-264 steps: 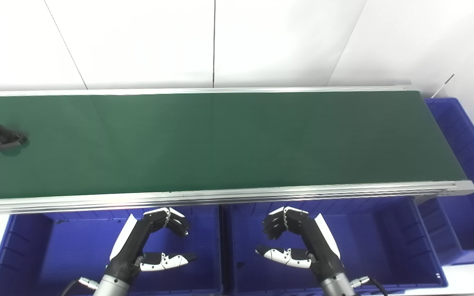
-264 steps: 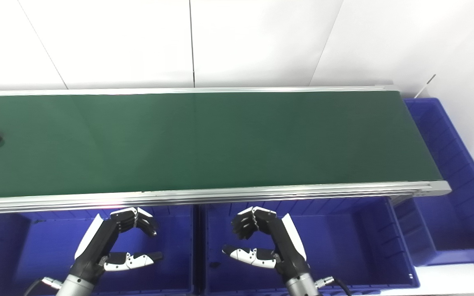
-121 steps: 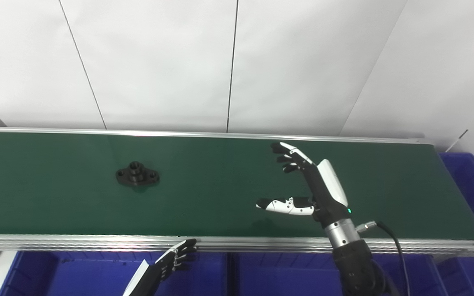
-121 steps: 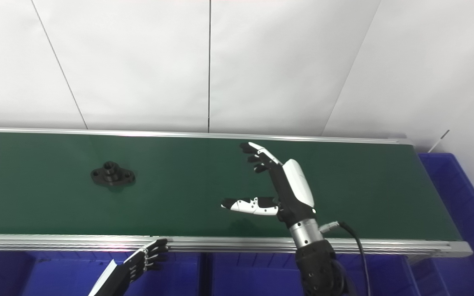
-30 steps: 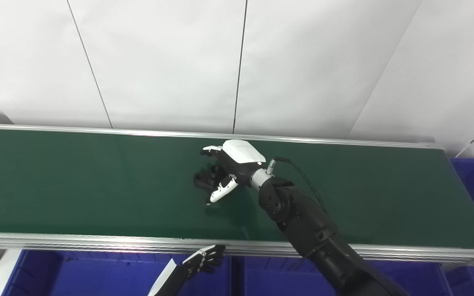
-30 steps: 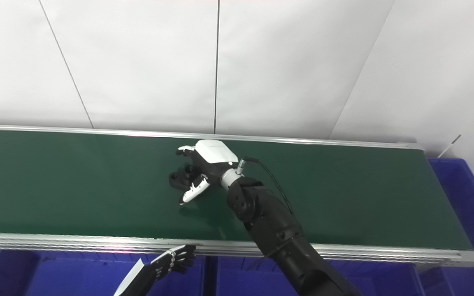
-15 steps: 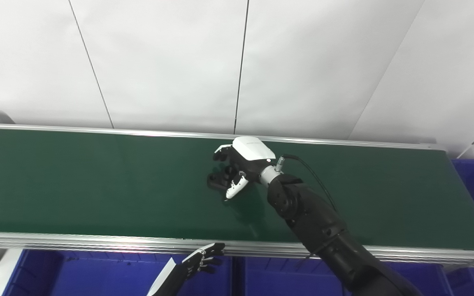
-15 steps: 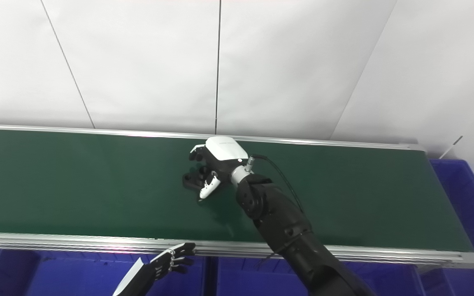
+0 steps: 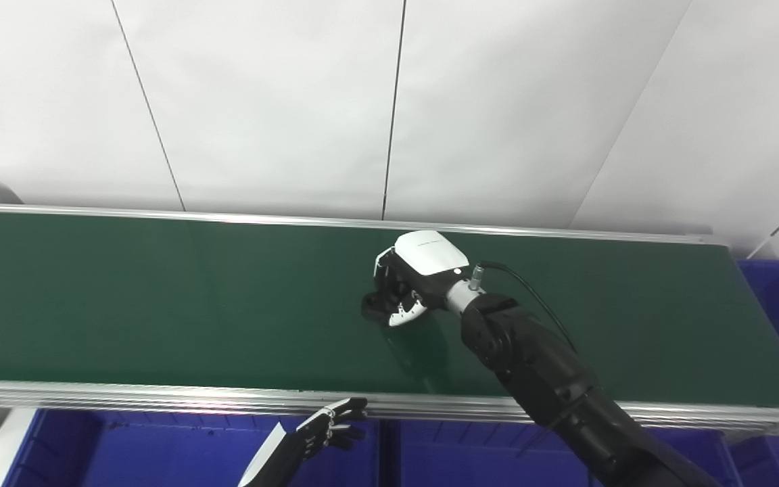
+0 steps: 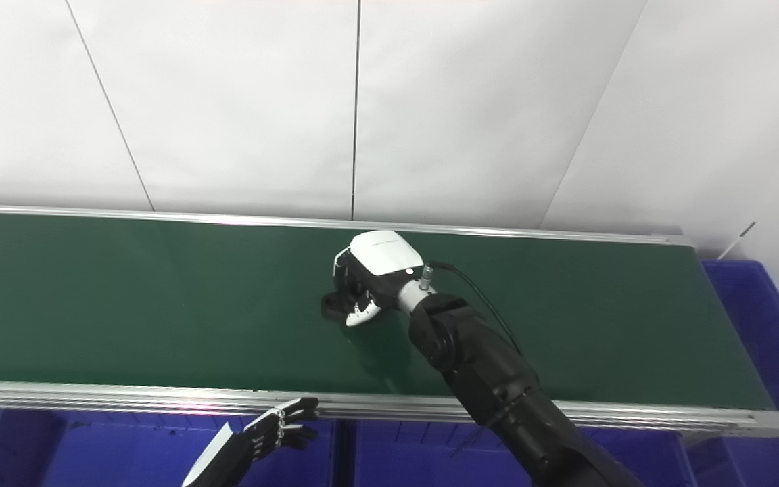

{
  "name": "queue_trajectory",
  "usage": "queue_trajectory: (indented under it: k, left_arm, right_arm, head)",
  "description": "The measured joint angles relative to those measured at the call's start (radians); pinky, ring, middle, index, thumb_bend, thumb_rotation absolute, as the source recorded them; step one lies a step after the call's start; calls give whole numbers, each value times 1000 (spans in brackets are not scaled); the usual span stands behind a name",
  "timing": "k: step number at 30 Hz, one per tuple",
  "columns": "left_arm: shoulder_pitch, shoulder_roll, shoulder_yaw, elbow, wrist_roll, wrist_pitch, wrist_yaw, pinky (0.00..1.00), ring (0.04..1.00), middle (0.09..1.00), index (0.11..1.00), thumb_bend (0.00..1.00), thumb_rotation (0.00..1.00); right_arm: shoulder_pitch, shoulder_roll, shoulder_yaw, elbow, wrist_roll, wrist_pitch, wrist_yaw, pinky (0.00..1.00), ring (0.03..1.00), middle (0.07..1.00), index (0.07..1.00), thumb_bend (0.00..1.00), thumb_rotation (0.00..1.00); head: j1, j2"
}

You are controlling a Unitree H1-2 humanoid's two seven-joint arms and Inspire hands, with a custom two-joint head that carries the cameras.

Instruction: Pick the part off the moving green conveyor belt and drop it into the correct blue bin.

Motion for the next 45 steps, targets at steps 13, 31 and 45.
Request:
queue_trajectory:
  k: [13,31,45]
  left_arm:
    - [4,0,21,-10,1,0,-9,697,740,823,846,825,370]
    - [7,-4,40,-12,-1,0,-36,692,738,826,841,820,355]
    - [26,-3,67,-38,-2,0,-78,700,748,830,838,820,355]
  right_arm:
    - [37,-44,19,-49,-48,-2,-75,281,363,479,560,504,0]
    - [324,-80,-234,-599,68,19,15,203,382,505,486,517,0]
    - [599,-86,-342,-866,134,42,114,161,225,474,485,529,0]
  head:
    - [0,3]
    - [-17,23]
    - [-41,66]
